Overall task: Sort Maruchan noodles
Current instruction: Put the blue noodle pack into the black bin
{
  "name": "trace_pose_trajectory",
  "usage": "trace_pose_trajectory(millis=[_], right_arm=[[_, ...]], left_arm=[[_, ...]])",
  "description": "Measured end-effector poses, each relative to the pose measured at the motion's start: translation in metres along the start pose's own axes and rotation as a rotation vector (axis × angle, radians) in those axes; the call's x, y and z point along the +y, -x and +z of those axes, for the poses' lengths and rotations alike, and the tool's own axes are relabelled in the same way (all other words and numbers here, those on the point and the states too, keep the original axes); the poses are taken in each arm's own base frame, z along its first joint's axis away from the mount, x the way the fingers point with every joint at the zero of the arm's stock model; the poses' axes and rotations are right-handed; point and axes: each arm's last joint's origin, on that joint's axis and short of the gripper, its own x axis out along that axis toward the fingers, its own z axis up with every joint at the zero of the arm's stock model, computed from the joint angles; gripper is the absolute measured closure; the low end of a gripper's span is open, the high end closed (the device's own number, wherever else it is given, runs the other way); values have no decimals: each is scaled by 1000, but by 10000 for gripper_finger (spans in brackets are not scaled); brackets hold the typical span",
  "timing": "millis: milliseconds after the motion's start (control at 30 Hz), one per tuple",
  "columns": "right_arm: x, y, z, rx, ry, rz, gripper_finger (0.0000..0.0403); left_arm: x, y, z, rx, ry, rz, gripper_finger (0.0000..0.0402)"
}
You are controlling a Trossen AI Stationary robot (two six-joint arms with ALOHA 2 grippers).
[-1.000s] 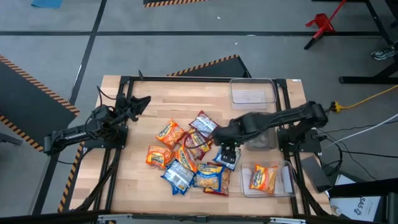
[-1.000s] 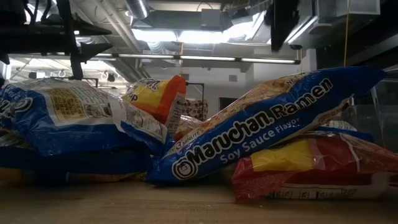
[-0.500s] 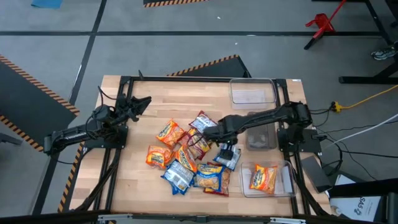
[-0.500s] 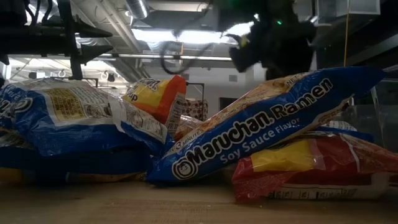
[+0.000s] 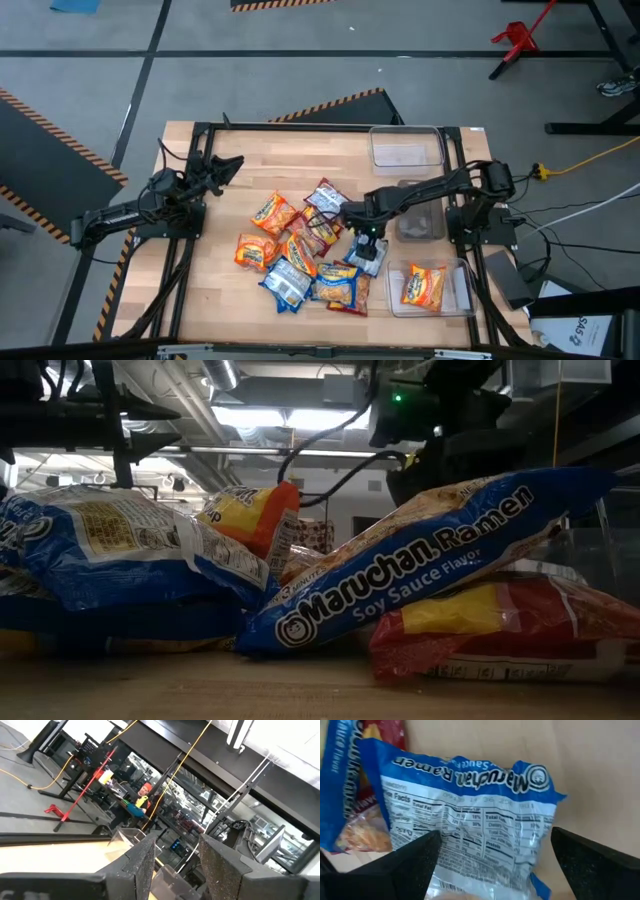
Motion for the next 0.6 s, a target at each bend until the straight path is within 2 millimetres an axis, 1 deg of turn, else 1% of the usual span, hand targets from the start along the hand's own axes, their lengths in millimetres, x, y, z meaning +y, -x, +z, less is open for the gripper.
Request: trace_pose_trajectory(millis=[67,133,400,500,533,600], right_arm=[[0,1,3,-16,3,9,69],[1,2,4,-21,11,9,105],[-1,5,7,-30,15,21,305],[-2,4,7,-29,17,8,371],[-2,4,7,-31,25,8,385],[0,6,9,-30,41,5,392]], left_arm=[[0,0,0,-6,0,8,255],[1,0,0,-16,0,19,255],[2,0,1,-45,-3,53,255],[2,0,1,-45,-3,53,255],[2,0,1,-45,-3,53,255],[2,0,1,-46,-3,55,255]])
